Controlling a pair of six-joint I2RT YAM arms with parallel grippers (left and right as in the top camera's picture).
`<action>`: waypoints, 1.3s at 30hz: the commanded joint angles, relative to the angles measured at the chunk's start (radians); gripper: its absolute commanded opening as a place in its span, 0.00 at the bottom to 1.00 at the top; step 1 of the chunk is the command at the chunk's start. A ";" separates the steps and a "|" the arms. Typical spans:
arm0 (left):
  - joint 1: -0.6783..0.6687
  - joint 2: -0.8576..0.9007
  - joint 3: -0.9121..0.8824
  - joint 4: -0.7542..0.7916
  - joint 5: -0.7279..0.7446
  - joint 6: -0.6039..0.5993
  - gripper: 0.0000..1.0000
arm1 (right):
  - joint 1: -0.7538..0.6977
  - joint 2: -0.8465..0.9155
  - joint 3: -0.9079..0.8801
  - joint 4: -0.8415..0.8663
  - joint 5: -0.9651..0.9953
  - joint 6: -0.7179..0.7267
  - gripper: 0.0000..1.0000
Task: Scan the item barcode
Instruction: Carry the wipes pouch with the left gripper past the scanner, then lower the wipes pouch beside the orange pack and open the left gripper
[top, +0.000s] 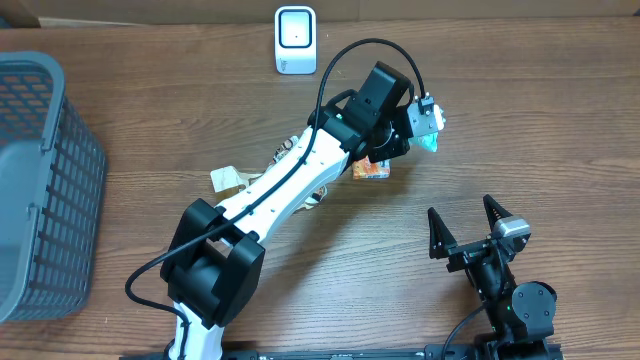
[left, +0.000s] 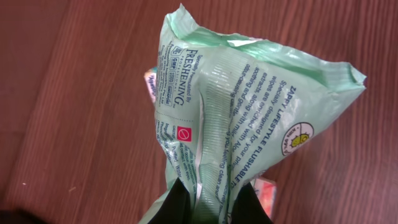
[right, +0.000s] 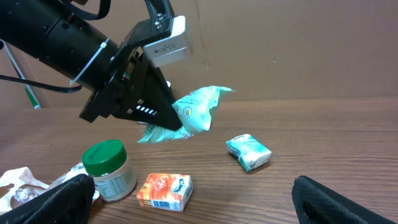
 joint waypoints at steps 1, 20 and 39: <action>-0.034 -0.006 0.007 -0.002 0.031 0.000 0.04 | 0.000 -0.012 -0.010 0.004 -0.002 0.002 1.00; -0.053 0.134 0.006 -0.016 -0.021 0.573 0.04 | 0.000 -0.012 -0.010 0.004 -0.002 0.002 1.00; -0.074 0.157 0.023 0.063 -0.060 0.378 0.99 | 0.000 -0.012 -0.010 0.004 -0.002 0.002 1.00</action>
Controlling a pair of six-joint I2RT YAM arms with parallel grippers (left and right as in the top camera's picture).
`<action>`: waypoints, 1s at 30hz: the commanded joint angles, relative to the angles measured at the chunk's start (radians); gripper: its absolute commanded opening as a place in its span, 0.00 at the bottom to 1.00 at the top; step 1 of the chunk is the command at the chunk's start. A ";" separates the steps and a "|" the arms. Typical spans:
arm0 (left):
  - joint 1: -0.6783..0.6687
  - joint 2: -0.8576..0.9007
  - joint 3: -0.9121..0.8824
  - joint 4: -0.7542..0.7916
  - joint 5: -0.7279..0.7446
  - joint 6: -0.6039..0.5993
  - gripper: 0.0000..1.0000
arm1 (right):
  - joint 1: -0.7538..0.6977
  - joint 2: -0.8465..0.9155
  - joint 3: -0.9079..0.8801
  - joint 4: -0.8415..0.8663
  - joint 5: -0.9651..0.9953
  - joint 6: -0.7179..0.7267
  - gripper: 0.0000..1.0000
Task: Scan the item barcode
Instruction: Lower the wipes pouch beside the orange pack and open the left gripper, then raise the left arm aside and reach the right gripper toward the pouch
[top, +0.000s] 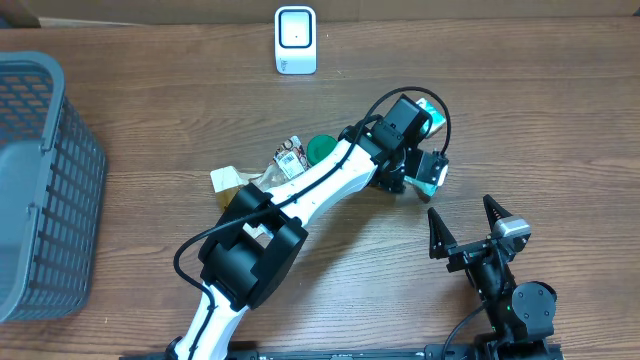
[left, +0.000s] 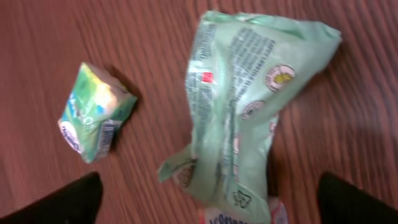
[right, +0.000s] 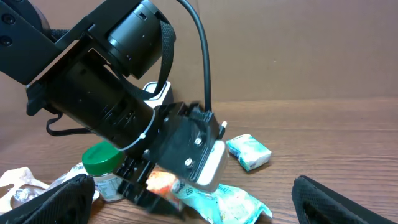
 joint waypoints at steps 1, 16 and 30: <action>-0.002 -0.016 0.032 0.031 -0.003 -0.144 1.00 | 0.000 -0.012 -0.010 0.003 -0.002 0.002 1.00; 0.186 -0.313 0.282 -0.274 0.001 -1.140 1.00 | 0.000 -0.012 -0.010 0.003 -0.002 0.002 1.00; 0.555 -0.568 0.283 -0.769 -0.079 -1.304 0.99 | 0.000 -0.012 -0.010 0.003 -0.002 0.002 1.00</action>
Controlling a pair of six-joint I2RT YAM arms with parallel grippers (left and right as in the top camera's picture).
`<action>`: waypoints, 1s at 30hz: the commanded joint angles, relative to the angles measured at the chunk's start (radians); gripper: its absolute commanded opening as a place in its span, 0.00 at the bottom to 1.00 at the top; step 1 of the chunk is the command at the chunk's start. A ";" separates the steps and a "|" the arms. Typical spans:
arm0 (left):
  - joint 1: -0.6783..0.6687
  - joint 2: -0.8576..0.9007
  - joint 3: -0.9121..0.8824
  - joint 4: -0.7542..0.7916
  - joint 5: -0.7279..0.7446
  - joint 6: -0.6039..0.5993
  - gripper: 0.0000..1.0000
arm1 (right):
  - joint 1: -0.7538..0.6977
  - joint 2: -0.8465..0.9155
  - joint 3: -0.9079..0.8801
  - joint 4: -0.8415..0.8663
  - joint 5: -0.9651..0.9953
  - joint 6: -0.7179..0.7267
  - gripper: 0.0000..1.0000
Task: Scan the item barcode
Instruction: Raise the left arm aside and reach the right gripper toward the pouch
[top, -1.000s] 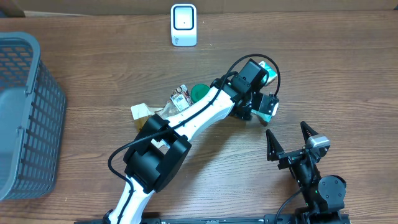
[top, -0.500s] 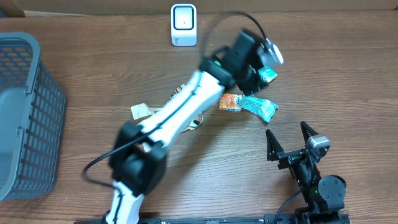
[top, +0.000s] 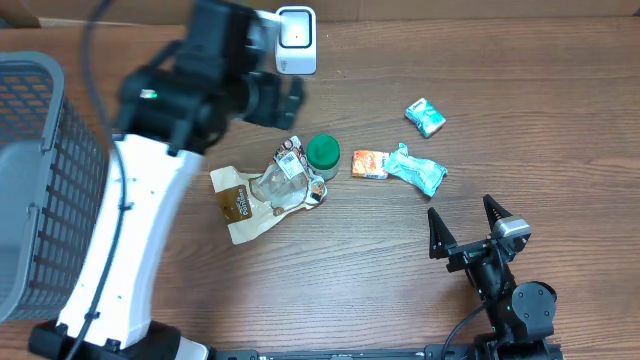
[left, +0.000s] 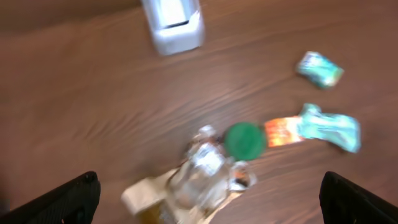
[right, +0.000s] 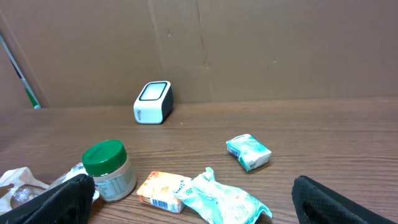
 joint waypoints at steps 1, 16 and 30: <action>0.126 -0.016 0.006 -0.050 -0.024 -0.095 1.00 | 0.001 -0.012 -0.010 0.003 -0.002 0.003 1.00; 0.286 -0.016 0.006 -0.147 -0.022 -0.189 0.99 | 0.001 -0.012 -0.010 0.084 -0.367 0.030 1.00; 0.286 -0.013 0.006 -0.147 -0.022 -0.189 1.00 | -0.001 0.293 0.441 -0.278 -0.319 0.080 1.00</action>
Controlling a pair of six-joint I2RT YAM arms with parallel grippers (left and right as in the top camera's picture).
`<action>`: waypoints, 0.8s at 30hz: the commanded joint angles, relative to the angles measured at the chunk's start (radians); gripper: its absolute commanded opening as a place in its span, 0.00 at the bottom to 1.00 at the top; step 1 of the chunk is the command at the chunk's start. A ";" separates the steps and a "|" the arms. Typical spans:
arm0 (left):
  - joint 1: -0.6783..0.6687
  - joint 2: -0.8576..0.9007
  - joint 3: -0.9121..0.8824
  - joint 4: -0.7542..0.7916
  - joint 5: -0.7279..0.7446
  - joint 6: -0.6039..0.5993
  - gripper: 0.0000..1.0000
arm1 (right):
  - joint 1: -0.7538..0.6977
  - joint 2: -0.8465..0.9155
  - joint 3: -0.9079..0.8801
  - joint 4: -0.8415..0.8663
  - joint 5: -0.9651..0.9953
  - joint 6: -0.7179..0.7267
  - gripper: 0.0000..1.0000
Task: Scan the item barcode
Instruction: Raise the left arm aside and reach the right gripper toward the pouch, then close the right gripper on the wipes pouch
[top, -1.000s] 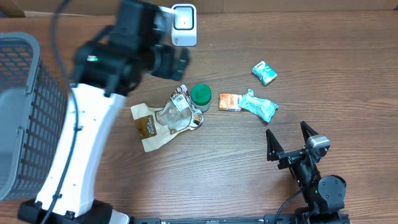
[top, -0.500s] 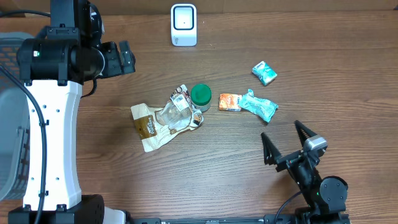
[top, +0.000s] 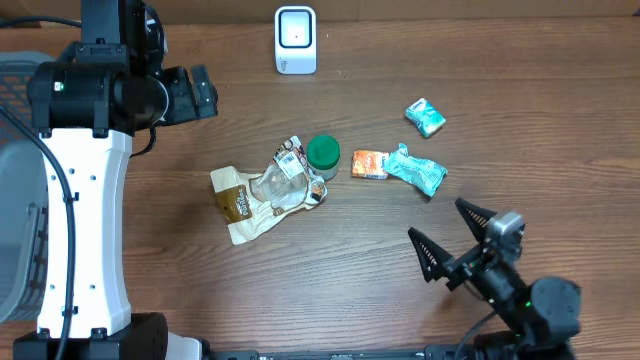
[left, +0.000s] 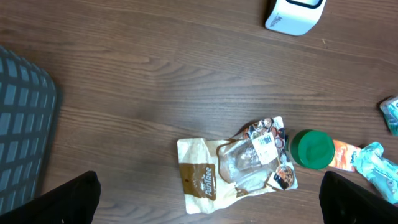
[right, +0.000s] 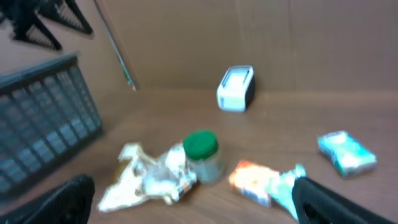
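The white scanner (top: 295, 40) stands at the back of the table, also in the left wrist view (left: 294, 15) and blurred in the right wrist view (right: 236, 88). The mint wipes pack (top: 418, 170) lies flat beside an orange box (top: 369, 165). A green-lidded jar (top: 323, 155) touches a crumpled brown-and-white bag (top: 262, 190). A small teal pack (top: 425, 117) lies apart at the right. My left gripper (top: 205, 92) hangs open high over the left of the table, holding nothing (left: 205, 208). My right gripper (top: 448, 238) is open and empty near the front right.
A grey mesh basket (top: 20, 200) stands at the far left edge, also in the left wrist view (left: 25, 124). A cardboard wall closes the back of the table.
My left arm has moved from the back near the scanner to the left, toward the basket. My right gripper has turned left and shifted, so its view now takes in the basket. The items have not moved.
My left gripper held the mint wipes pack in the air right of the jar. Then it was open and the pack lay on the table by the orange box. Then the arm was empty near the scanner, and now it is over the left side.
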 joint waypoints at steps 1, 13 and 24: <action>0.002 -0.011 0.007 0.001 -0.003 -0.017 1.00 | -0.001 0.213 0.222 -0.114 0.018 -0.002 1.00; 0.002 -0.010 0.007 0.001 -0.003 -0.017 1.00 | -0.001 0.954 0.749 -0.557 0.001 0.003 1.00; 0.002 -0.010 0.007 0.001 -0.003 -0.017 1.00 | -0.103 1.308 0.752 -0.556 0.044 0.379 0.95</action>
